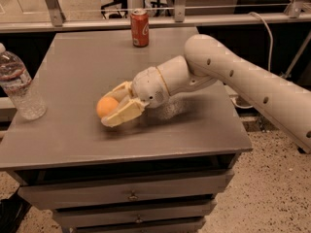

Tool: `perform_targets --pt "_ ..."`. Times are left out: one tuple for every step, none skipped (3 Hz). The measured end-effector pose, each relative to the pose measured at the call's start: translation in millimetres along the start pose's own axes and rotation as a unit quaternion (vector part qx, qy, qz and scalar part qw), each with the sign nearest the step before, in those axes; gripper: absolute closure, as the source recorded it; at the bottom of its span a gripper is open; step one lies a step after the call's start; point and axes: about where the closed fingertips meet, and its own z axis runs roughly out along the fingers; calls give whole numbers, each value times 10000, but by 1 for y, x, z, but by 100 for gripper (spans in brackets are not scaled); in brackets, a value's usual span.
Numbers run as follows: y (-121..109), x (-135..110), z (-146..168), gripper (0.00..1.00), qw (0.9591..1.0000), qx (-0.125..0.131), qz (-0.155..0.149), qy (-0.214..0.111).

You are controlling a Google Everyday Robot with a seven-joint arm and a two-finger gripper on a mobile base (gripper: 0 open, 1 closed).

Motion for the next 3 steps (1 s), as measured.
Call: perform_targets --pt "8 8 14 25 9996 -163 -47 220" --pt "10 12 18 0 9992 -225 -61 331" --pt "10 13 16 0 9991 -211 -59 351"
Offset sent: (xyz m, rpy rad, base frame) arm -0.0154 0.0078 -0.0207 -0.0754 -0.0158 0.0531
